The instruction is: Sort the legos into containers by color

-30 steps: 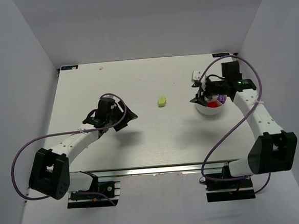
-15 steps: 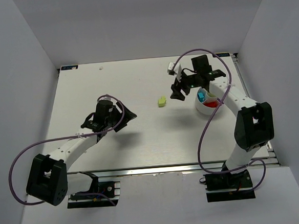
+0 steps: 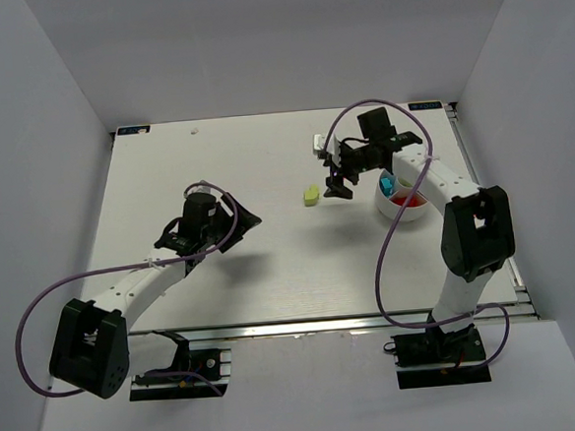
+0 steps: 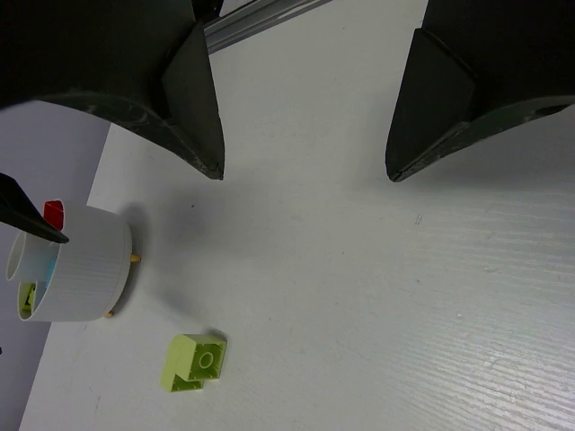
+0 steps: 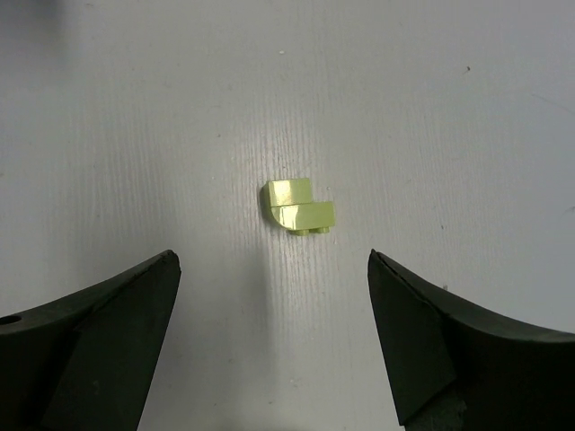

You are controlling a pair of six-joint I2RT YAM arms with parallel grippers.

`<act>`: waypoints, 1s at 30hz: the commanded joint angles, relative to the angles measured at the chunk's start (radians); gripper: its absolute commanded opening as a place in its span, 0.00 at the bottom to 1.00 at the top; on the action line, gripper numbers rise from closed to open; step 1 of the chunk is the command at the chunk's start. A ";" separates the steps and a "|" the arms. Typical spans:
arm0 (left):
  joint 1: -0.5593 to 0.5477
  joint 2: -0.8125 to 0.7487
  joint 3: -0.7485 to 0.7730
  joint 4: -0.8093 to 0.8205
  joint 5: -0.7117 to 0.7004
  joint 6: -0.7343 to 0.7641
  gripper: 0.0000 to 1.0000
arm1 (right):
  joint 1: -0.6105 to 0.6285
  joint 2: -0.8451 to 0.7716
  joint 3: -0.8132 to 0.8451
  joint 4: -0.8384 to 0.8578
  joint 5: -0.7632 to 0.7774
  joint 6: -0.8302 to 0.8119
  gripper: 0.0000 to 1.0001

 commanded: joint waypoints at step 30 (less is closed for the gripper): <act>-0.002 -0.017 -0.039 0.034 -0.007 -0.041 0.82 | 0.000 0.328 0.228 -0.069 0.010 -0.216 0.89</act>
